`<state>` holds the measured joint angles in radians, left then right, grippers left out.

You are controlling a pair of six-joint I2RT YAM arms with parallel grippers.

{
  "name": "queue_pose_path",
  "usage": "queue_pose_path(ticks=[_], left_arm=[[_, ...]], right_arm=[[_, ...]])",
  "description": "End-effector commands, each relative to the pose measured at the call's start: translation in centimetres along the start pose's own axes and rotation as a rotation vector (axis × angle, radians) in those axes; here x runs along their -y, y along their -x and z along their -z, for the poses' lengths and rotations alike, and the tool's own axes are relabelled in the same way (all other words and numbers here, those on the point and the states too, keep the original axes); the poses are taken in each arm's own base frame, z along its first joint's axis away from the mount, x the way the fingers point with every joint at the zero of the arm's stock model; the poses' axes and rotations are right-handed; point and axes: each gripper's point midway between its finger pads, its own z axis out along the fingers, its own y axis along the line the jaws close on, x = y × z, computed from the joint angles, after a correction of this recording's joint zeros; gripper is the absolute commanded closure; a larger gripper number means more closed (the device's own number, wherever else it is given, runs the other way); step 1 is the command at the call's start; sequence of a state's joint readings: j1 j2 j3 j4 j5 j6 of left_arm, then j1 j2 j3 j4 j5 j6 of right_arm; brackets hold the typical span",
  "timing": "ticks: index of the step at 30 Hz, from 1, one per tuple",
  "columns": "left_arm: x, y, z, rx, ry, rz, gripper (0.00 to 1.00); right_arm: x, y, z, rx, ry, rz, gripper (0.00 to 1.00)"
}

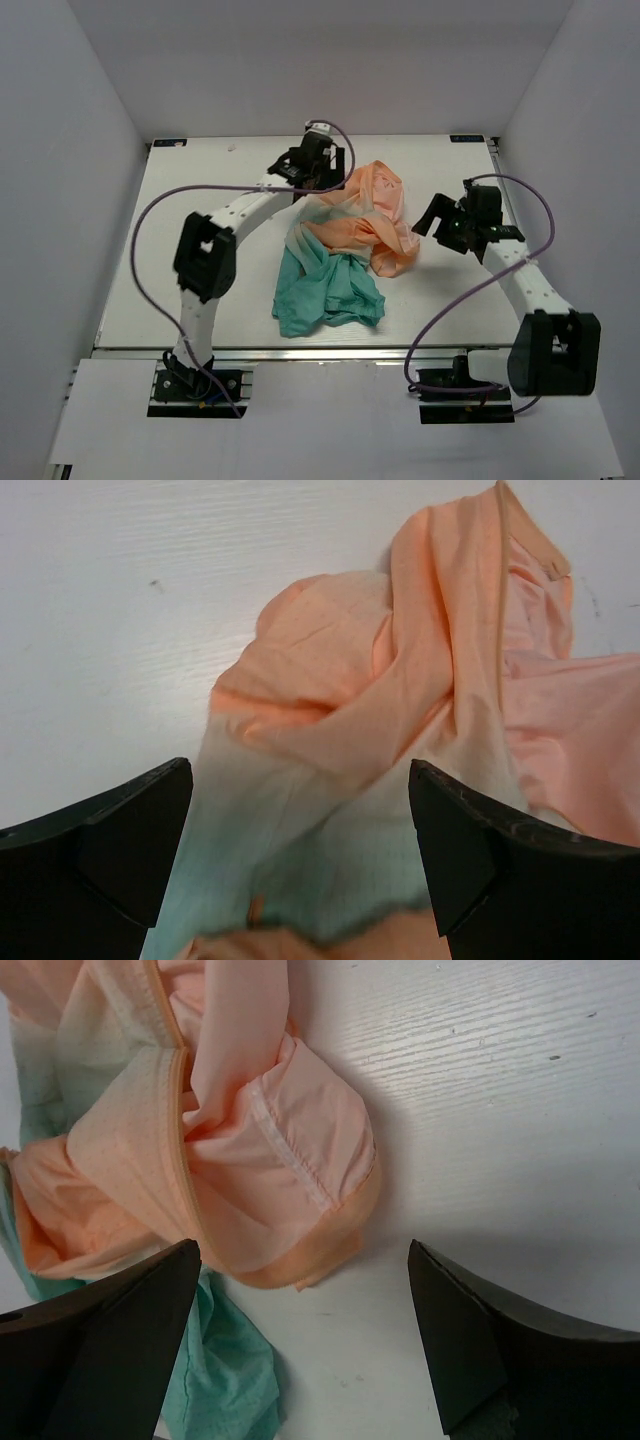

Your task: Zip up the jacket

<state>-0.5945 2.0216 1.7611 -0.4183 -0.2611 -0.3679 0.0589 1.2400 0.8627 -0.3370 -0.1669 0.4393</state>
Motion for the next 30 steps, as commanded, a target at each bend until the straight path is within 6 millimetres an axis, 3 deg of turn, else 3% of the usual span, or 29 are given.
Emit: queue_pose_path(ticks=[1,4,6,7,10,11,12,13,14,15,16,17,18,20,21,22,24,25,27,28,29,30], left_arm=[[1.6,-1.4,-4.1,-0.069,-0.049,-0.107,0.02],[3.1,-2.6,-7.4,-0.092,-0.1,-0.123,0.02],[4.7,-2.7,-8.3,-0.075,-0.181,-0.119,0.02],[4.7,-3.6,-9.1,-0.08,-0.189,-0.119,0.02],[4.6,-3.0,-10.3,-0.03,-0.169,-0.106,0.02],[4.4,-3.2,-10.9,-0.024,-0.156,-0.111,0.08],[4.4,-3.0,-11.2,-0.01,-0.151,-0.11,0.19],[4.4,-3.0,-11.4,-0.008,-0.152,-0.114,0.34],[4.5,-2.8,-11.6,-0.001,-0.157,-0.121,0.75],[4.1,-2.5,-11.6,0.007,-0.131,-0.114,1.0],[3.7,-2.1,-11.4,0.017,-0.105,-0.104,1.0],[3.1,-2.0,-11.3,0.024,-0.081,-0.097,1.0],[2.5,0.1,-9.8,0.074,-0.046,-0.086,1.0],[1.5,2.1,-7.8,0.128,-0.022,-0.077,1.0],[0.8,1.9,-7.0,0.141,-0.009,-0.079,1.0],[0.6,5.7,-3.3,0.233,-0.01,-0.061,1.0],[0.0,8.7,0.7,0.33,-0.007,-0.061,1.0],[-0.9,10.5,4.9,0.39,-0.003,-0.048,1.0],[-1.7,12.7,9.6,0.475,-0.004,-0.04,1.0],[-2.4,11.9,11.0,0.476,-0.002,-0.044,1.0],[-2.9,14.5,16.5,0.574,-0.034,-0.022,1.0],[-3.1,15.1,18.9,0.619,-0.055,-0.01,1.0]], right_arm=[[-2.2,2.8,-1.9,0.05,0.053,-0.007,0.11],[-2.8,2.2,-4.5,0.008,0.024,0.013,0.11],[-3.1,1.7,-6.0,-0.014,-0.005,0.024,0.1],[-2.9,1.4,-7.3,-0.041,-0.026,0.014,0.11],[-2.1,0.3,-10.1,-0.092,-0.09,-0.007,0.11],[-2.3,0.7,-10.6,-0.094,-0.096,-0.011,0.13],[-2.0,0.4,-11.4,-0.113,-0.106,-0.015,0.18],[-2.2,0.6,-11.6,-0.111,-0.104,-0.016,0.3],[-2.4,1.2,-11.6,-0.096,-0.099,-0.011,0.41],[-2.6,1.8,-11.4,-0.077,-0.096,-0.002,0.55],[-2.8,2.4,-11.1,-0.059,-0.097,0.004,0.79],[-2.7,3.2,-10.6,-0.029,-0.11,0.032,0.88],[-2.5,4.4,-9.9,0.007,-0.142,0.051,1.0],[-3.0,6.6,-8.0,0.074,-0.15,0.105,1.0],[-2.9,7.5,-7.1,0.095,-0.165,0.174,1.0],[-3.7,9.1,-5.3,0.133,-0.161,0.205,1.0],[-4.8,10.5,-3.4,0.166,-0.132,0.312,1.0],[-6.0,11.8,-1.2,0.221,-0.102,0.342,1.0],[-7.9,12.9,1.2,0.271,-0.031,0.408,1.0],[-9.0,13.8,3.9,0.333,0.003,0.463,1.0],[-10.1,14.3,5.5,0.372,0.035,0.497,1.0],[-11.4,14.9,8.5,0.438,0.074,0.524,1.0]])
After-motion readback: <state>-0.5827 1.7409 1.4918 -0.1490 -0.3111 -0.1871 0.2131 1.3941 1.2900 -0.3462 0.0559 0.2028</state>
